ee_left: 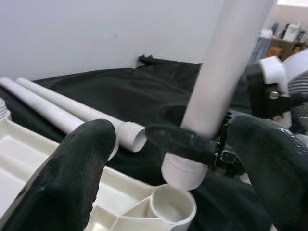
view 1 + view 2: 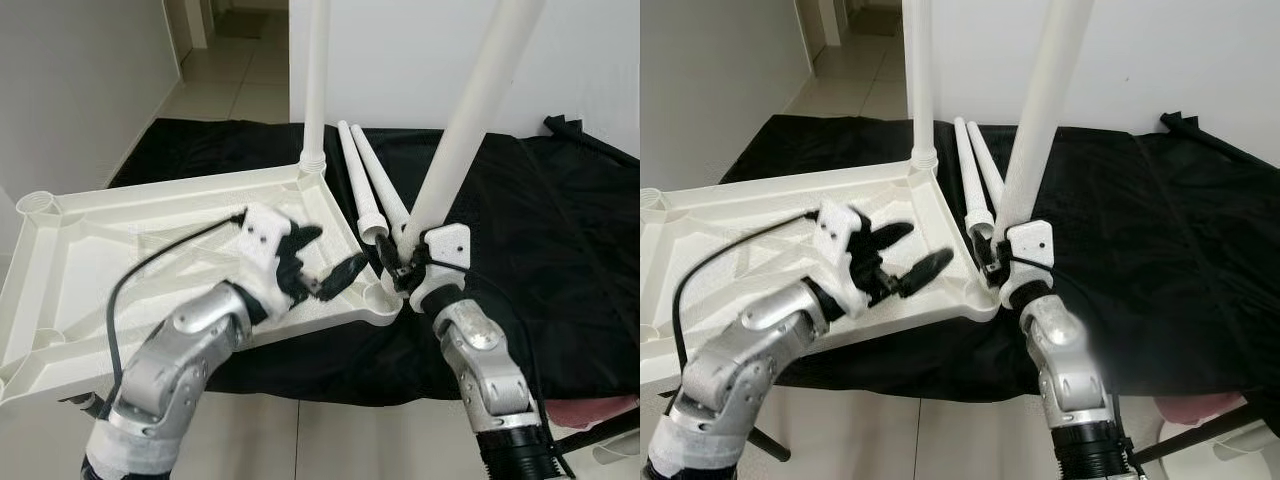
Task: Building children table
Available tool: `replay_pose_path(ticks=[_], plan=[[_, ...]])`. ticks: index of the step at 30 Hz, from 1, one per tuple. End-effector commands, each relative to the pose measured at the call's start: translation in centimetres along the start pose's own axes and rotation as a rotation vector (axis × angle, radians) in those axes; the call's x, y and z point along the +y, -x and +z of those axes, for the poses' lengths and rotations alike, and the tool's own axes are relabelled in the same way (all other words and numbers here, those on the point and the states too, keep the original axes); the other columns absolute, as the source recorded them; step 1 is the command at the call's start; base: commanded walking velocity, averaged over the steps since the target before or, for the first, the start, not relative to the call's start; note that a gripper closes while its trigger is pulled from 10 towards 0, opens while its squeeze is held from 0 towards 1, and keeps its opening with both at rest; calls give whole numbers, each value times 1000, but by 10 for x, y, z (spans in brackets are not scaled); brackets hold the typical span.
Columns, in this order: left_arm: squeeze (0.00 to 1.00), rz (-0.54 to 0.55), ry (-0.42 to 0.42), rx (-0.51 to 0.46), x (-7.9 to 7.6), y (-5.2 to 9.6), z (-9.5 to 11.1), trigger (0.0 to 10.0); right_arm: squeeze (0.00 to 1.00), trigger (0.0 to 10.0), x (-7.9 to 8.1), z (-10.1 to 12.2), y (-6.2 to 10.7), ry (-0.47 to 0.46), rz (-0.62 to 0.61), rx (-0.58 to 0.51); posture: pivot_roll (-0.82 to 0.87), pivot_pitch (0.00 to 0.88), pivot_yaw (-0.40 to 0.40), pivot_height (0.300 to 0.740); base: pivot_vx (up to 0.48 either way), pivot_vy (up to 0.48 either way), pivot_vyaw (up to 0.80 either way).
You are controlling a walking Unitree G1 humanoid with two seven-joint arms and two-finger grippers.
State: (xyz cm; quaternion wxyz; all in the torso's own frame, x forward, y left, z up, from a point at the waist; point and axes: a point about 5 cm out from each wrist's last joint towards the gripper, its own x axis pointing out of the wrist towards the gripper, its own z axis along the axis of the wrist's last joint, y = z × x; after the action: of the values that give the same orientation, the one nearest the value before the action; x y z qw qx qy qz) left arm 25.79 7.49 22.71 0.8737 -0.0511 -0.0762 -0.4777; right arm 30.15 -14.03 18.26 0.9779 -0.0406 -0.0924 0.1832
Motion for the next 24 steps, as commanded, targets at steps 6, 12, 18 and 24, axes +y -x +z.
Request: replay_pose_path(ticks=[6,12,18,24], plan=[[0,-111,-71,-21,-7,-5,21,10000,0,10000,-11,18,-6,30,179,30,15,30,-4,740,0,0,0],[0,-129,-134,-37,-12,-12,30,10000,0,10000,-8,15,-1,120,350,102,20,30,-8,740,0,0,0],[0,-159,-83,-51,-12,-12,34,10000,0,10000,-2,13,9,133,500,149,20,30,-7,740,0,0,0],[0,-222,-8,-65,-17,-12,39,10000,0,10000,5,10,23,124,668,206,20,30,-4,740,0,0,0]])
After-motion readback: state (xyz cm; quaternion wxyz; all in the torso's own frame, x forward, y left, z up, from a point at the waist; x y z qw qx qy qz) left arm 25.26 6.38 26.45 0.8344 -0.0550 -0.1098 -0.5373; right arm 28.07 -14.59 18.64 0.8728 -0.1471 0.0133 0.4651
